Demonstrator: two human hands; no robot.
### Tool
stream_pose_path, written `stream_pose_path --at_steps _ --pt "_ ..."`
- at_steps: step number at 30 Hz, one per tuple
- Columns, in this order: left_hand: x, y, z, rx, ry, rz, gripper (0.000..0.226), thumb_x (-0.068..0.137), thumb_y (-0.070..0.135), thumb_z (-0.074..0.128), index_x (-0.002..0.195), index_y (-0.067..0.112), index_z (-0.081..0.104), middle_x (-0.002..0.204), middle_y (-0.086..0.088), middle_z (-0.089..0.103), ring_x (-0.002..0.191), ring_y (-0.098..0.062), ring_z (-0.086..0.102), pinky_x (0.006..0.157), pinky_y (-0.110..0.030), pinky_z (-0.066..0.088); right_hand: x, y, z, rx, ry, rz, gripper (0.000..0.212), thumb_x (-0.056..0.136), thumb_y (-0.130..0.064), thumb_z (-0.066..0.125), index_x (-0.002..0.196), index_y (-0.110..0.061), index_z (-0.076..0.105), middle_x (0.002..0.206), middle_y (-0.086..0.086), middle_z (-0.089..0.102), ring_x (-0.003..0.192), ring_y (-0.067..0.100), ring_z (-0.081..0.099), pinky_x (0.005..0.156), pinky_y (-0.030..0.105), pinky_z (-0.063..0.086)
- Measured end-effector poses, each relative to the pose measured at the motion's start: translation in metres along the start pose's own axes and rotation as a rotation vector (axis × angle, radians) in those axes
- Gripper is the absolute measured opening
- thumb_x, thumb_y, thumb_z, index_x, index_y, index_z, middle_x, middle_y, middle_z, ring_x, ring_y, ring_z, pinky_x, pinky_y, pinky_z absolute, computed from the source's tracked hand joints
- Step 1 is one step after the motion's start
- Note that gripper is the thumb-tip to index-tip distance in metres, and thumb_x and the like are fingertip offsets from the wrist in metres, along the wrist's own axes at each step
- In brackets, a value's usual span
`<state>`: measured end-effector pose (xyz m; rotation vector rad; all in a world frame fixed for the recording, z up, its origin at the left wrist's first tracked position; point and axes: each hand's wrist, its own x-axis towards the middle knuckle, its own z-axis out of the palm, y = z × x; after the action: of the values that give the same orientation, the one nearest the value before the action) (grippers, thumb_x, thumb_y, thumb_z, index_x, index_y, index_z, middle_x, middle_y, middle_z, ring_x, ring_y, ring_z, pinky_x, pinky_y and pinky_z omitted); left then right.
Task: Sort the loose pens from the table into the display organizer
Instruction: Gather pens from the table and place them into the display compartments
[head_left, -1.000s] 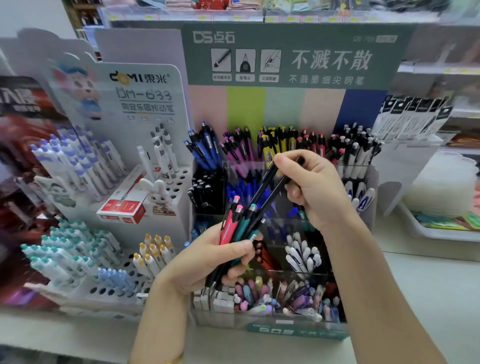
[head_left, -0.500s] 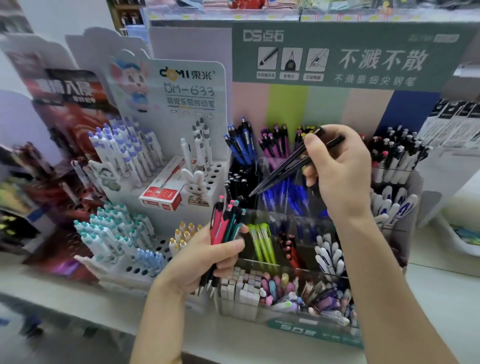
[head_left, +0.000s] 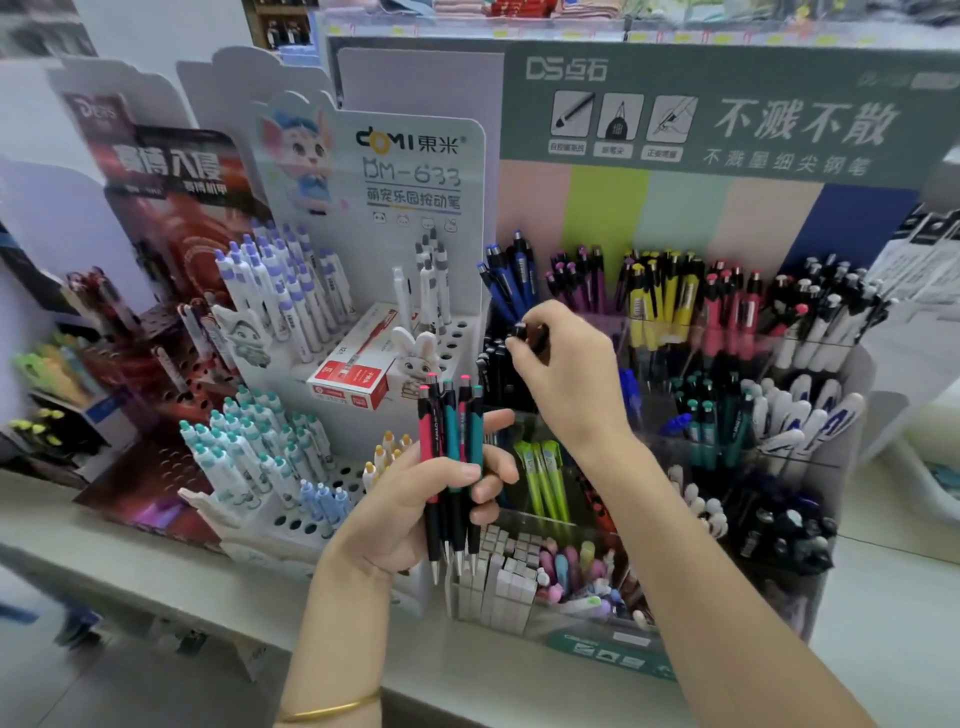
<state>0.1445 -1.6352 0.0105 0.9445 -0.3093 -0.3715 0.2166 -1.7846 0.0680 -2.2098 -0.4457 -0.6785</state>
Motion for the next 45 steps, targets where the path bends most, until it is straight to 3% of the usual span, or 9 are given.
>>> stream_pose_path --at_steps 5,9,14,18,21,24,32,40,45 --pt "0.0 0.003 0.0 0.071 0.003 0.018 0.062 0.076 0.006 0.06 0.136 0.003 0.045 0.083 -0.009 0.062 0.069 -0.014 0.052 0.061 -0.028 0.047 -0.005 -0.007 0.004 -0.125 0.059 -0.022 0.027 0.09 -0.019 0.065 0.112 -0.008 0.055 0.099 0.008 0.057 0.067 0.026 0.055 0.061 0.038 0.048" --pt "0.0 0.003 0.0 0.139 0.014 0.025 0.055 0.082 0.01 0.06 0.135 0.005 0.047 0.077 -0.005 0.058 0.071 -0.016 0.05 0.064 -0.029 0.046 -0.01 0.001 0.013 -0.156 0.08 -0.163 0.013 0.091 -0.013 0.061 0.096 -0.001 0.063 0.091 0.012 0.056 0.06 0.028 0.057 0.051 0.041 0.052" --pt "0.001 0.004 0.004 0.156 0.051 0.026 0.04 0.09 0.007 0.055 0.129 0.005 0.051 0.077 -0.005 0.057 0.071 -0.017 0.05 0.065 -0.03 0.045 -0.019 0.009 0.013 -0.197 -0.081 -0.157 0.026 0.096 -0.008 0.053 0.12 0.001 0.059 0.1 0.011 0.05 0.07 0.025 0.055 0.06 0.041 0.051" --pt "0.006 0.004 0.006 0.132 0.048 0.009 0.035 0.088 0.01 0.064 0.121 0.004 0.055 0.076 -0.006 0.057 0.066 -0.014 0.052 0.061 -0.027 0.045 -0.02 0.002 -0.013 0.092 0.048 -0.022 0.028 0.095 -0.005 0.053 0.121 -0.009 0.061 0.098 0.001 0.058 0.078 0.013 0.058 0.07 0.028 0.051" --pt "0.012 0.005 0.011 0.112 0.0 -0.015 0.037 0.084 0.013 0.072 0.113 0.002 0.053 0.076 -0.008 0.056 0.062 -0.013 0.05 0.058 -0.025 0.043 -0.02 -0.013 -0.037 0.52 -0.199 0.194 0.017 0.093 -0.012 0.058 0.108 -0.014 0.066 0.081 0.002 0.063 0.059 0.013 0.062 0.054 0.029 0.053" --pt "0.018 0.005 0.021 0.18 -0.054 -0.033 0.023 0.088 0.006 0.064 0.106 0.002 0.049 0.077 -0.004 0.06 0.058 -0.01 0.05 0.054 -0.022 0.043 -0.024 -0.016 -0.047 0.467 -0.453 0.163 0.035 0.088 -0.018 0.066 0.121 -0.03 0.064 0.086 -0.008 0.061 0.056 0.016 0.059 0.054 0.025 0.052" --pt "0.036 0.001 0.04 0.292 -0.126 -0.105 0.012 0.092 0.011 0.056 0.101 0.004 0.051 0.068 0.001 0.056 0.053 -0.009 0.045 0.051 -0.02 0.04 -0.035 0.008 -0.062 0.525 -0.312 0.225 0.028 0.084 -0.008 0.07 0.103 -0.028 0.067 0.088 0.004 0.058 0.054 0.018 0.06 0.052 0.023 0.05" --pt "0.065 -0.016 0.073 0.312 -0.159 -0.107 0.026 0.094 0.019 0.05 0.115 0.005 0.055 0.09 -0.012 0.068 0.063 -0.018 0.059 0.05 -0.023 0.047 -0.046 0.036 -0.109 0.611 -0.196 0.391 0.02 0.087 -0.001 0.064 0.1 -0.015 0.06 0.084 0.002 0.057 0.059 0.009 0.057 0.054 0.024 0.049" --pt "0.081 -0.027 0.095 0.36 -0.207 -0.14 0.03 0.099 0.023 0.049 0.12 0.003 0.054 0.099 -0.016 0.07 0.068 -0.021 0.062 0.054 -0.026 0.051 -0.054 0.05 -0.129 0.567 -0.162 0.42 0.006 0.087 -0.004 0.065 0.092 -0.008 0.066 0.059 -0.002 0.061 0.042 0.011 0.047 0.045 0.02 0.042"
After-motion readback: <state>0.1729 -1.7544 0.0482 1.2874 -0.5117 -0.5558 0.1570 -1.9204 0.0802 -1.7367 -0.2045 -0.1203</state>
